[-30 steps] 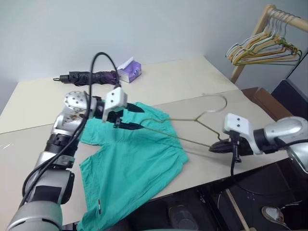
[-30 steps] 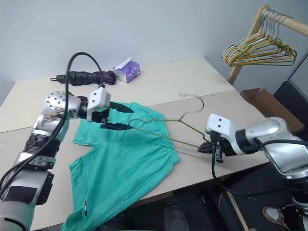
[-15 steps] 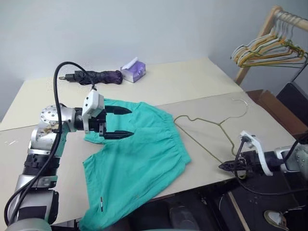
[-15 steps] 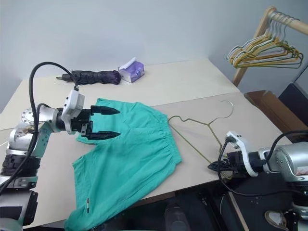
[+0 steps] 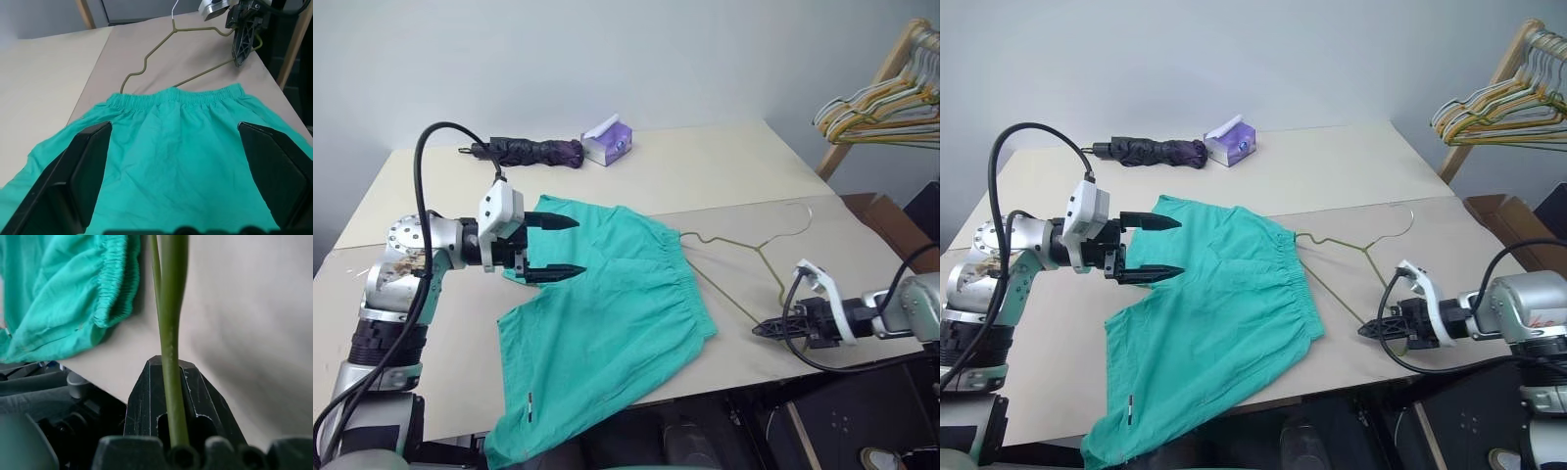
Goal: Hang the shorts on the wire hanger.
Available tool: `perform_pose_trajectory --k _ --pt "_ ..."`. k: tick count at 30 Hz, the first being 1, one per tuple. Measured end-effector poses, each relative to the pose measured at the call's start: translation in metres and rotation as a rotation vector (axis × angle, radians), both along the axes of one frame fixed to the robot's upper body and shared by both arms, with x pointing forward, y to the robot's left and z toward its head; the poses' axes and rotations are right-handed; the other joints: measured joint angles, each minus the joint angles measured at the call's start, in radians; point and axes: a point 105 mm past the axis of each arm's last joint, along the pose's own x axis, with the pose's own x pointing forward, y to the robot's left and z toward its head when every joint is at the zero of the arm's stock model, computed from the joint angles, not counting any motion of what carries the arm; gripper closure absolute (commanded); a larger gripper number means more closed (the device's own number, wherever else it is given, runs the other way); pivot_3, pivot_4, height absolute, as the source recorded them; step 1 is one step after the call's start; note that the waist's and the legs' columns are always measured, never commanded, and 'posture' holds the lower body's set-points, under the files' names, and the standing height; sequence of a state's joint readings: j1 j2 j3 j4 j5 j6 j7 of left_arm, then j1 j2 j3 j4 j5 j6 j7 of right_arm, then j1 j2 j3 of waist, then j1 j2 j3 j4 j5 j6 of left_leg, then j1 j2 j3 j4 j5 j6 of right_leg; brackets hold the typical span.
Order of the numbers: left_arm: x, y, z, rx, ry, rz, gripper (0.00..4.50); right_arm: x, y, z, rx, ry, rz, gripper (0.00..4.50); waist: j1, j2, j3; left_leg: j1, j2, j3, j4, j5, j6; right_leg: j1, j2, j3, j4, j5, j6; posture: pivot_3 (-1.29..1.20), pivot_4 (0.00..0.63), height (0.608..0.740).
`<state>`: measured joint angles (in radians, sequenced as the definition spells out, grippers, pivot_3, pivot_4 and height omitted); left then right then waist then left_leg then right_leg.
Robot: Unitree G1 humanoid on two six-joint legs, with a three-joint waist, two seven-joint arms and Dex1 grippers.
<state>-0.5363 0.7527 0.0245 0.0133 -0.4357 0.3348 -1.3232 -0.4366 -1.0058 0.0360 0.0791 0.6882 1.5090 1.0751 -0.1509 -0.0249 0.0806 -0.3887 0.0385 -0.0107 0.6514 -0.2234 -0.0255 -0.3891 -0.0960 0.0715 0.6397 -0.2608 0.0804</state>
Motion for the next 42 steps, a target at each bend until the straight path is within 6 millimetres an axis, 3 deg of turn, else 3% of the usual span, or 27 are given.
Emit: perform_pose_trajectory --k 4,13,22,25,31,42 --pt "-0.001 0.002 -0.006 -0.001 0.017 0.013 0.04 -0.005 0.000 0.006 0.025 0.009 0.038 4.50 0.006 0.000 0.000 0.000 0.000 0.000 0.000 0.000 0.000 0.000 0.000 0.000 0.000 0.000 0.000 -0.10 0.074 0.740" --pt "-0.005 0.001 -0.003 0.001 0.010 0.012 0.04 -0.010 -0.003 -0.005 -0.011 0.072 0.111 4.50 0.013 0.000 0.000 0.000 0.000 0.001 0.000 0.000 0.000 0.000 0.000 0.000 0.000 0.000 0.000 -0.08 0.070 0.740" --pt "-0.005 0.004 -0.002 0.011 0.004 0.023 0.04 0.028 0.010 -0.015 -0.019 0.041 0.099 4.50 0.025 0.000 0.000 0.000 0.001 0.001 0.000 0.000 0.000 -0.001 0.001 0.000 0.000 0.000 -0.001 -0.06 0.056 0.740" --pt "-0.004 0.005 -0.002 0.012 0.004 0.024 0.04 0.028 0.009 -0.019 -0.020 0.050 0.104 4.50 0.036 0.000 0.000 -0.002 0.001 0.001 0.000 0.000 0.000 -0.001 0.001 0.000 -0.001 0.004 -0.007 -0.06 0.054 0.740" --pt "-0.004 0.005 -0.002 0.012 0.001 0.023 0.04 0.027 0.015 -0.017 0.006 0.056 0.159 4.50 0.044 0.000 0.000 -0.001 0.001 0.001 0.000 0.000 0.000 -0.001 0.001 -0.001 0.000 0.003 -0.006 -0.06 0.056 0.740" --pt "0.001 0.004 -0.001 -0.005 -0.014 0.043 0.04 0.052 0.026 -0.029 0.004 0.044 0.108 4.50 0.041 0.000 0.000 -0.001 0.003 0.001 0.000 0.000 0.000 -0.001 0.003 -0.001 -0.001 0.005 -0.009 -0.07 0.057 0.740"
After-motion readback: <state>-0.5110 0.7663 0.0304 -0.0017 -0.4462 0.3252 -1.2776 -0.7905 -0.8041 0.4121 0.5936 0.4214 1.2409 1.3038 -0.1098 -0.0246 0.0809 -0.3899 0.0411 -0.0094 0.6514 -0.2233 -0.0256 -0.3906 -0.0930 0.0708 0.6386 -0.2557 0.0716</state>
